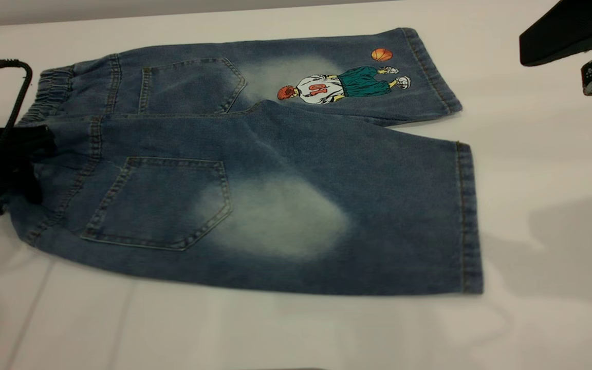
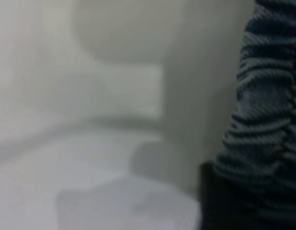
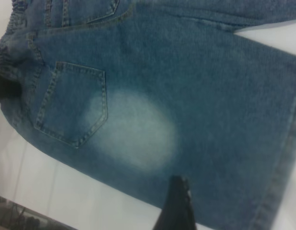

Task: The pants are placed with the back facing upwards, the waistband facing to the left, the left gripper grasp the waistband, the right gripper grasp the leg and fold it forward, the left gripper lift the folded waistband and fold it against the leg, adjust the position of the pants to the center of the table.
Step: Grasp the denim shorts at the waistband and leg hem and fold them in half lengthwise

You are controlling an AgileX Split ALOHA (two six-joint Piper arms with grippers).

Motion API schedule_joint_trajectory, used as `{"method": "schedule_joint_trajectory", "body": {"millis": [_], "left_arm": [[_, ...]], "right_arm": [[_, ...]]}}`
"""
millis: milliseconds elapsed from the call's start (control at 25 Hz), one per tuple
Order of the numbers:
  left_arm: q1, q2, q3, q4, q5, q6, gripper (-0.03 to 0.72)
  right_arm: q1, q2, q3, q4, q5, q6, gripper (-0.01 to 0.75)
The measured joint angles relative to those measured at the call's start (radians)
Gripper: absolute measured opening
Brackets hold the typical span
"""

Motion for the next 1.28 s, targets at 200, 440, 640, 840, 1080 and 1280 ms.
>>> {"method": "schedule_joint_trajectory", "body": {"millis": [200,440,640,840,1080,1280], "left_arm": [[-0.014,-0.011,0.0,0.0,-0.016,0.0,0.094],[-0.058,-0.111,0.001,0.003,0.017,0.0,0.093],[-0.08,-0.173,0.001,0.004,0.032,0.011,0.093],[-0.086,-0.179,0.002,0.004,0.044,0.016,0.093],[-0.088,-0.18,0.002,0.004,0.045,0.016,0.093],[-0.088,-0.18,0.002,0.004,0.045,0.016,0.093]], "right_arm": [[0.0,0.029,-0.001,-0.019,0.038,0.048,0.511],[0.039,0.217,-0.004,-0.041,0.083,0.122,0.496],[0.166,0.417,-0.01,-0.025,0.065,0.105,0.496],[0.198,0.548,-0.014,0.074,-0.034,0.058,0.496],[0.198,0.628,-0.019,0.239,-0.033,-0.087,0.496],[0.203,0.689,-0.02,0.364,-0.001,-0.198,0.496]]}}
